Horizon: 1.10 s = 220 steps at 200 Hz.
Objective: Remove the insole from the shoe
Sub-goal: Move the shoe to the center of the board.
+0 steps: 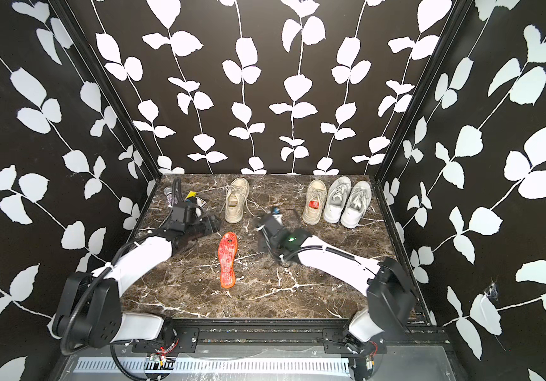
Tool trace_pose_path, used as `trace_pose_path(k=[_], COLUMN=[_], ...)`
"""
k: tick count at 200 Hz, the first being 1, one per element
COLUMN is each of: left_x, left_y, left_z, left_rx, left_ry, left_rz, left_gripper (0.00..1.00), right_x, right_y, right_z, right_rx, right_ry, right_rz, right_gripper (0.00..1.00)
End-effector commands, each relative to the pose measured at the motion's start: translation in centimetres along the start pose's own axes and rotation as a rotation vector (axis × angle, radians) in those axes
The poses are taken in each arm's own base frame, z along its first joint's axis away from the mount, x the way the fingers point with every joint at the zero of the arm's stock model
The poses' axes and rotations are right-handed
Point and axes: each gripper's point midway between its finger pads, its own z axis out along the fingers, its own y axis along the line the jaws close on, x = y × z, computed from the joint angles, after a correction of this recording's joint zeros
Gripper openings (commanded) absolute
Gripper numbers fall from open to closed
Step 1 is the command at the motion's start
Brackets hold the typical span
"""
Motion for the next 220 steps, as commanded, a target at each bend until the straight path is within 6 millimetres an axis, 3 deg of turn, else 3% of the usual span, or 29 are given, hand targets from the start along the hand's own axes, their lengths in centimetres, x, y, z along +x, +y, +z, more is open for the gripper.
trace_pose_path(k=[1, 21, 42, 51, 56, 66, 108, 158, 220], left_x=[0.4, 2.3, 3.5, 3.9, 4.2, 5.0, 7.6, 7.8, 7.3], left_y=[-2.9, -4.0, -4.4, -4.6, -4.8, -5.1, -6.2, -7.8, -7.8], left_z=[-0.4, -0.2, -0.1, 0.0, 0.1, 0.2, 0.0, 0.6, 1.2], left_rx=[0.075, 0.112, 0.102, 0.101, 0.102, 0.105, 0.126, 0.164, 0.133], left_ry=[-0.044, -0.018, -0.03, -0.039, -0.037, -0.022, -0.006, -0.011, -0.018], left_rz=[0.063, 0.077, 0.107, 0.119, 0.126, 0.139, 0.214, 0.277, 0.293], left_gripper=[0.76, 0.77, 0.77, 0.78, 0.78, 0.78, 0.79, 0.79, 0.81], right_x=[-1.0, -3.5, -5.8, -7.9, -7.8, -8.7, -11.8, -13.0, -12.9], right_y=[-4.3, -8.3, -10.8, -11.1, -11.8, -12.5, -15.2, -17.1, -18.1], right_z=[0.0, 0.1, 1.2, 1.0, 2.4, 3.4, 6.3, 9.7, 13.1], right_rx=[0.082, 0.181, 0.204, 0.181, 0.186, 0.168, 0.182, 0.222, 0.24], right_ry=[0.031, 0.062, 0.075, 0.046, 0.078, 0.087, 0.091, 0.147, 0.197], right_rz=[-0.057, -0.047, -0.007, 0.031, 0.048, 0.084, 0.148, 0.157, 0.169], right_gripper=[0.66, 0.67, 0.64, 0.63, 0.63, 0.62, 0.54, 0.51, 0.4])
